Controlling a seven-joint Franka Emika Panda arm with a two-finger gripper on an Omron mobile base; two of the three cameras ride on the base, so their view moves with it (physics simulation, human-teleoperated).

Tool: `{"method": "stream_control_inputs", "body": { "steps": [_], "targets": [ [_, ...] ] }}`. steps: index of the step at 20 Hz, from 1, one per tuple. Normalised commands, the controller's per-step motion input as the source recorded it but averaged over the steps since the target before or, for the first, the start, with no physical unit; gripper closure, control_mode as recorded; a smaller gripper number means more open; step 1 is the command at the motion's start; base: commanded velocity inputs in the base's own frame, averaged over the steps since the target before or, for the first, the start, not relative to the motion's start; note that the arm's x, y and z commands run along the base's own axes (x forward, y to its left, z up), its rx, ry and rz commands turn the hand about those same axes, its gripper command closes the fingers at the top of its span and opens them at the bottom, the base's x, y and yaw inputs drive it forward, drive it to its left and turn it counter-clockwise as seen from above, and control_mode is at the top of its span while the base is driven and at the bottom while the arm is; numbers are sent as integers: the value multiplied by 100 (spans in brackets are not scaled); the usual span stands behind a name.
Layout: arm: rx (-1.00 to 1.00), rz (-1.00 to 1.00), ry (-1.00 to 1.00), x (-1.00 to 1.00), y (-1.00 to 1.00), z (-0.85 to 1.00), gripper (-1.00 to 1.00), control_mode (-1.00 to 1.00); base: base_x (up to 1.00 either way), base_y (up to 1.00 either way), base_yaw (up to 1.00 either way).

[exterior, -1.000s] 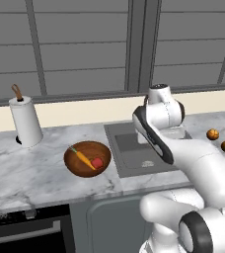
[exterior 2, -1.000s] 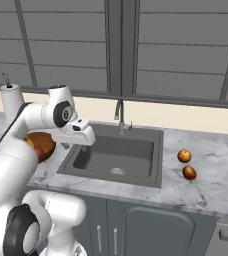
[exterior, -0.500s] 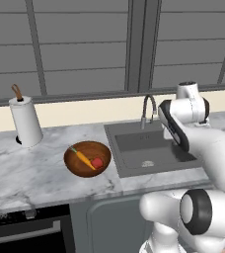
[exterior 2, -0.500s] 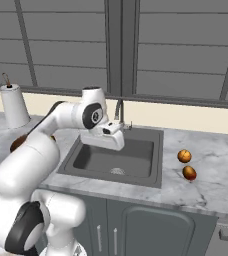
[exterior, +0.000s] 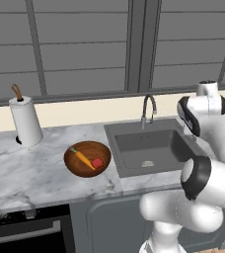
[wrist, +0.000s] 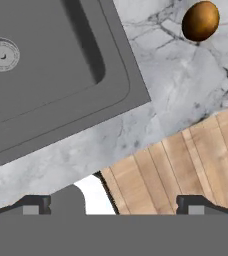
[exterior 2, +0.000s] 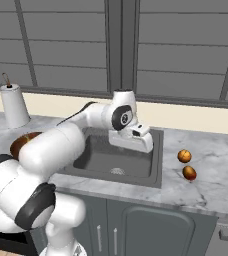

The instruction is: There is a mixed pile of frozen fruits and vegetables on the counter. Locate all the frozen vegetables and place the items in a bowl on the counter. Take all the frozen fruits and defrost them in a running sink.

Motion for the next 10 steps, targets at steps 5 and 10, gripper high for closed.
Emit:
{"method": "stream_control_inputs", "body": {
  "steps": [5, 10],
  "targets": [
    [0, -4, 2, 17, -95, 0, -100, -100, 0, 0, 0],
    [2, 0, 0, 15, -89, 0, -100, -100, 0, 0, 0]
  ]
}}
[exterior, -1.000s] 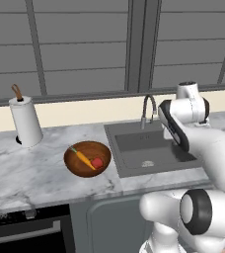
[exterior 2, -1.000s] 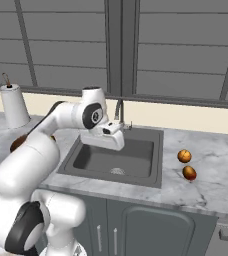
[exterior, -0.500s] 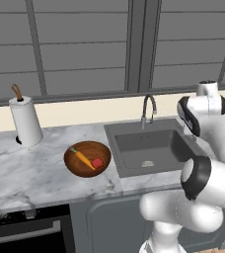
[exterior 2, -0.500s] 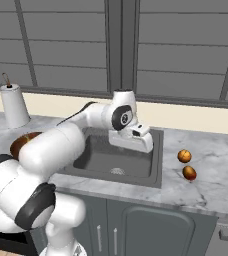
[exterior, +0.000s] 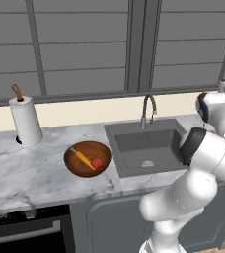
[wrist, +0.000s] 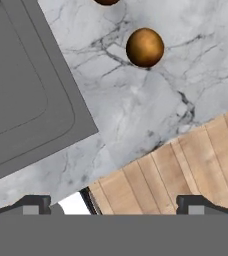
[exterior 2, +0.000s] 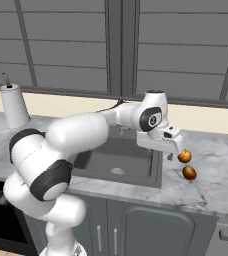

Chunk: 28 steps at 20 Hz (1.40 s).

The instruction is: There is a mixed pile of frozen fruits and vegetables on the counter. Locate all the frozen vegetables and place the items in a bowl on the counter. Take all the frozen fruits and defrost them in a running sink.

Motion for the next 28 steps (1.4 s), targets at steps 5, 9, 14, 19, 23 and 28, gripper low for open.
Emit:
{"method": "stream_control_inputs", "body": {
  "steps": [5, 9, 14, 19, 23, 28],
  "targets": [
    [16, 0, 1, 38, -82, -28, -100, -100, 0, 0, 0],
    [10, 7, -3, 24, -52, -6, -100, -100, 0, 0, 0],
    [0, 2, 3, 41, -43, -9, -100, -100, 0, 0, 0],
    [-1, 0, -7, 21, -11, -32, -100, -100, 0, 0, 0],
    [-9, 0, -9, 33, 0, -32, -100, -100, 0, 0, 0],
    [-28, 0, -1, 7, 22, -32, -100, -100, 0, 0, 0]
  ]
}}
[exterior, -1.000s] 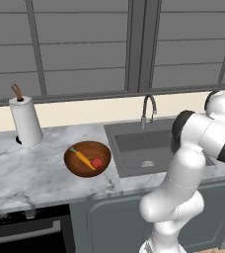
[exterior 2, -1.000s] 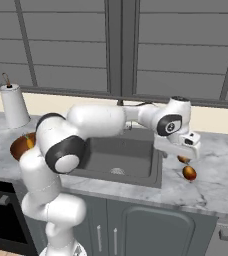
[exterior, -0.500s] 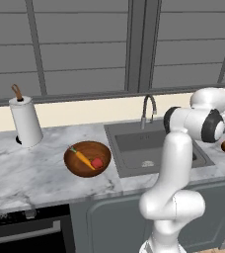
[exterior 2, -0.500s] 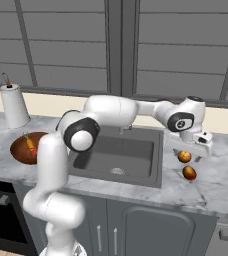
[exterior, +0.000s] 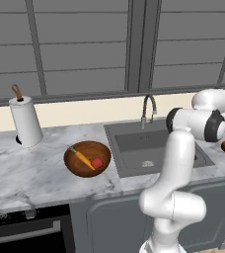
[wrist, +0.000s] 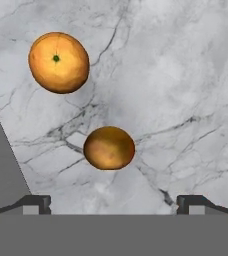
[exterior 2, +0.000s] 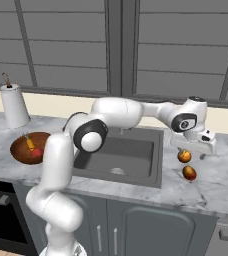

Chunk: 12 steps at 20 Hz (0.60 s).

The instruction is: There is a mixed pile of frozen fruits and vegetables on the counter. Locate all the frozen vegetables and place the items in a bowl on the counter. Take all the frozen fruits and defrost them in a running sink.

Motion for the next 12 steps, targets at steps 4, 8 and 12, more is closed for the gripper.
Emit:
{"method": "stream_control_inputs", "body": {
  "steps": [4, 8, 12],
  "targets": [
    [1, 0, 0, 15, 5, -8, -100, -100, 0, 0, 0],
    [0, 0, 0, 0, -2, -25, -100, -100, 0, 0, 0],
    [0, 0, 1, 1, -14, -26, -100, -100, 0, 0, 0]
  ]
}}
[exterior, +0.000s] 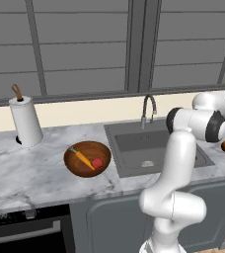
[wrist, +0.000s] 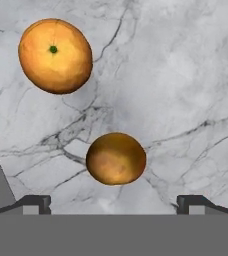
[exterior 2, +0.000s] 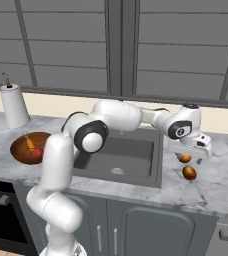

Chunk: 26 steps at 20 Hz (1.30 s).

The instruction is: There is a mixed pile of frozen fruits and vegetables on the counter. Locate all the frozen vegetables and place the items in a bowl on the counter. Take all the frozen fruits and defrost them in a running sink.

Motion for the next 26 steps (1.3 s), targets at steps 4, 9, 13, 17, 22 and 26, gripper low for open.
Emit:
{"method": "stream_control_inputs", "body": {
  "steps": [4, 9, 13, 17, 22, 26],
  "targets": [
    [0, 0, 3, 5, -20, -27, -100, -100, 0, 0, 0],
    [0, 0, 6, 0, -4, -33, -100, -100, 0, 0, 0],
    [0, 0, 8, 2, -1, -42, -100, -100, 0, 0, 0],
    [3, 0, 0, 3, -6, -29, -100, -100, 0, 0, 0],
    [3, 0, 1, 4, -1, -25, 100, -100, 0, 0, 0],
    [2, -3, 7, -1, 5, -8, 100, -100, 0, 0, 0]
  ]
}}
